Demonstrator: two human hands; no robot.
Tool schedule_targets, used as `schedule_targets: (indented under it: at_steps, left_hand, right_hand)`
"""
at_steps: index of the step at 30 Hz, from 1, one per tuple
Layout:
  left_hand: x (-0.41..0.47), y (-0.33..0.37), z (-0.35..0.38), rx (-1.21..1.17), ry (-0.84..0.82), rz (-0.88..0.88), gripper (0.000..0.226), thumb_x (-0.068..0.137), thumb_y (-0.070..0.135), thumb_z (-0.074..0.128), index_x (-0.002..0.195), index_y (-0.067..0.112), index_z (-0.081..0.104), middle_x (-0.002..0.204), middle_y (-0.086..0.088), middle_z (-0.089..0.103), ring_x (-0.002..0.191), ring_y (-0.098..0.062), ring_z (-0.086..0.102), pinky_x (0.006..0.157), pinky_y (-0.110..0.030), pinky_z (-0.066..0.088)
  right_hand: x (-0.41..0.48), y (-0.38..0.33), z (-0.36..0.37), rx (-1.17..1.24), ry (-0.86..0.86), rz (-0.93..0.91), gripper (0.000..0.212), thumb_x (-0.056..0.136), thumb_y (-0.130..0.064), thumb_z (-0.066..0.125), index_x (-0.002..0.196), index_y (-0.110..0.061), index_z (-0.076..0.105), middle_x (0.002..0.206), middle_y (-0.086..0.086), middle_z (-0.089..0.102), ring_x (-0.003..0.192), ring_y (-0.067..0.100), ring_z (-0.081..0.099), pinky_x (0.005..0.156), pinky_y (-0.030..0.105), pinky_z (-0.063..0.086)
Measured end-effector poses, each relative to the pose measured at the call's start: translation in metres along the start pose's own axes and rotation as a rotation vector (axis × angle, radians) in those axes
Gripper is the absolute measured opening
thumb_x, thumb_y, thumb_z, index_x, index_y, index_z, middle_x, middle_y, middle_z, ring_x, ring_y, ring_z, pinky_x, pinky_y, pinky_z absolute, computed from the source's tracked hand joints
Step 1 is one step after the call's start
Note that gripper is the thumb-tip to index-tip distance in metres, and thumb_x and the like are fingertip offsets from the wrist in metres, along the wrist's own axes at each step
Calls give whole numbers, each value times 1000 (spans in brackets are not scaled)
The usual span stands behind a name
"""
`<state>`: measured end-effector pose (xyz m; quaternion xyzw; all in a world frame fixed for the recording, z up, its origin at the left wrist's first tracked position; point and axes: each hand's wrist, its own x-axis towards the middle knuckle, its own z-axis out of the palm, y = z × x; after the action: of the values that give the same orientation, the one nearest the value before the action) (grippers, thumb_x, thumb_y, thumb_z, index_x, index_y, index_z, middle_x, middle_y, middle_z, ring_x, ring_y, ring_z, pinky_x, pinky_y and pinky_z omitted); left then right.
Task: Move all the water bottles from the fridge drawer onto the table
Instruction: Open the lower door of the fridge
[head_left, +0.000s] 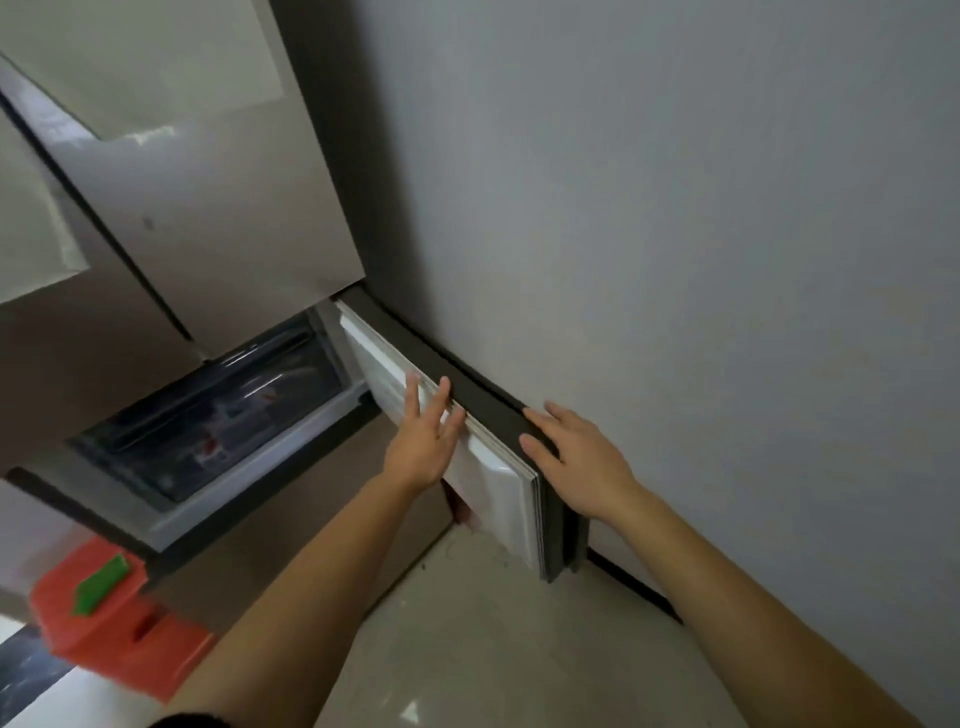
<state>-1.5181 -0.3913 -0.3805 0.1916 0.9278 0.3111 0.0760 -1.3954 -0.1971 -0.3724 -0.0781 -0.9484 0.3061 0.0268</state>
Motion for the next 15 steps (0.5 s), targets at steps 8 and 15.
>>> schedule_targets:
  at_steps: [8,15]
  left_hand:
    - [58,36,22,440,-98,129,71,103,26,39,156,31,-8,164,1,-17,152,-27,-5,115,-54,27]
    - [79,41,17,495,-145,198,87,92,7,45,155,32,-9,164,1,-18,152,-29,-3,115,-53,26]
  right_hand:
    - [11,44,-10,-401,168,112,58,103,-55,17,158,-36,6,166,-5,-5,154,25,-9,123,51,4]
    - [42,47,-26,-477,164,255,71,101,-25,45,159,-31,4,167,3,-6,153,30,-11,121,58,3]
